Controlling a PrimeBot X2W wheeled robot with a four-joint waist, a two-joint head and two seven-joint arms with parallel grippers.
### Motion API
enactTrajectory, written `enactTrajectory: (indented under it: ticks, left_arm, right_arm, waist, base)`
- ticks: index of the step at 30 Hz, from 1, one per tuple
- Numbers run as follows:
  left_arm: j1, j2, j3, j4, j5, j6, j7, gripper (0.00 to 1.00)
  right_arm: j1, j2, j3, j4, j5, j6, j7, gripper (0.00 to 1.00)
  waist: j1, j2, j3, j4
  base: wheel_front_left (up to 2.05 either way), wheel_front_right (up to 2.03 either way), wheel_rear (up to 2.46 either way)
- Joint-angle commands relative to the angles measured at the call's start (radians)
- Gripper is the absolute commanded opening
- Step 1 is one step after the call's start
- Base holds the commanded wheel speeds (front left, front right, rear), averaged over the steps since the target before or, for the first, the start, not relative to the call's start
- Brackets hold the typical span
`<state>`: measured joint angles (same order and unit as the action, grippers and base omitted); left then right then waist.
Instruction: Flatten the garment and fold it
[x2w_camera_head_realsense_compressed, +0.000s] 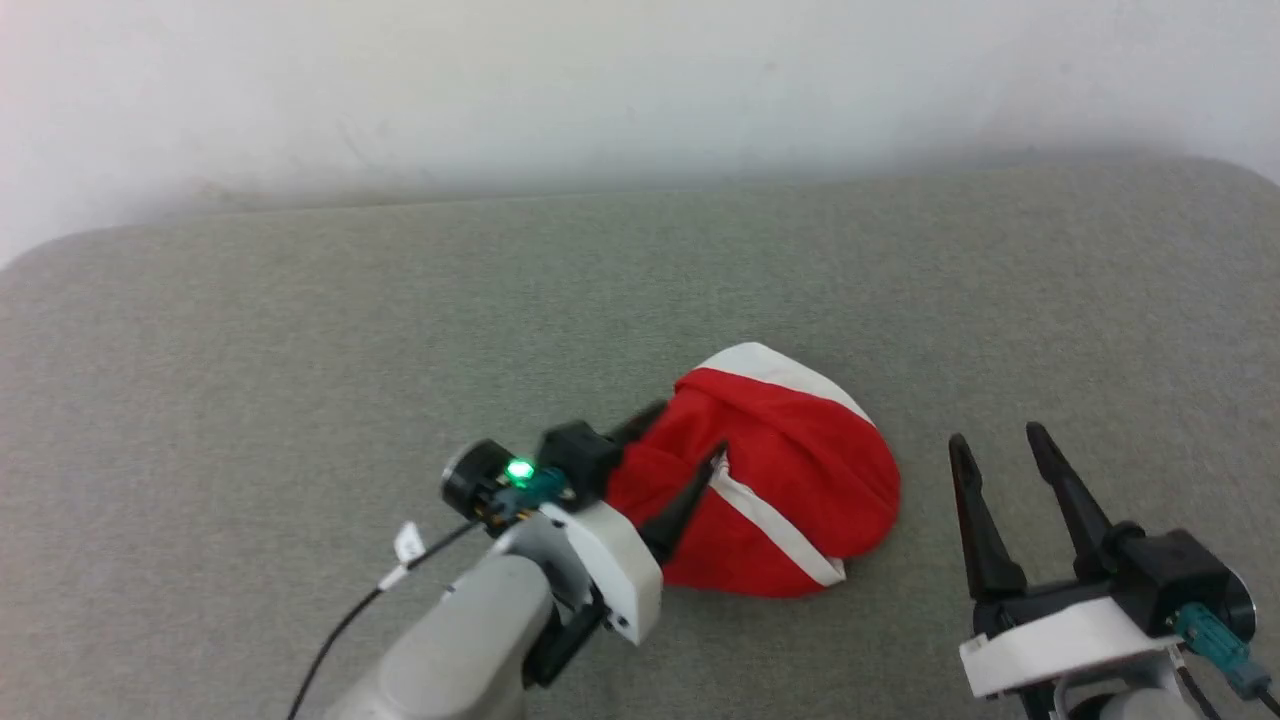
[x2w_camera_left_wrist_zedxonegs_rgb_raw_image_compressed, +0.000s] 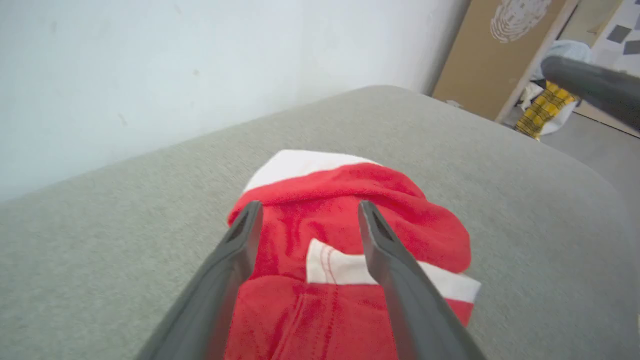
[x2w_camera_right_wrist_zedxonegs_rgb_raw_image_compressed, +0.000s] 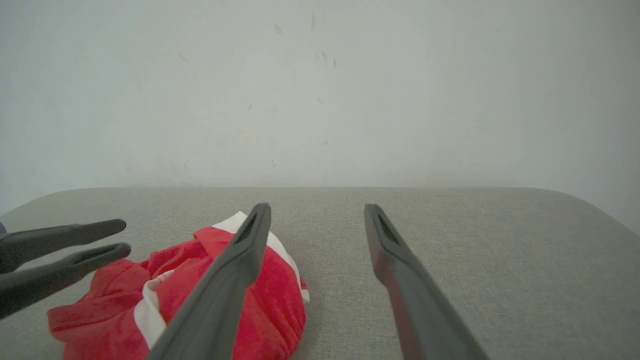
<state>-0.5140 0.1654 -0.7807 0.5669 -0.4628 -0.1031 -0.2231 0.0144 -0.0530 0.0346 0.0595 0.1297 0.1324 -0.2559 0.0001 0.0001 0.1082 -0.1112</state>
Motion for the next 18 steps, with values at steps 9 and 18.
enactTrajectory:
  ticks: [9, 18]
  left_arm:
    - [0.177, 0.149, 0.210, -0.245, -0.031, 0.213, -0.037, 1.00]
    - [0.488, 0.118, 0.395, -0.488, 0.021, 0.312, -0.038, 1.00]
  right_arm:
    - [0.053, 0.003, -0.003, 0.013, -0.006, -0.002, 0.000, 1.00]
    - [0.088, 0.003, -0.007, 0.034, -0.006, -0.002, 0.001, 1.00]
  waist:
    - [-0.0001, -0.0001, -0.130, 0.173]
    - [-0.0001, -0.0001, -0.133, 0.220]
  base:
    - [0.00, 0.00, 0.00]
    - [0.00, 0.00, 0.00]
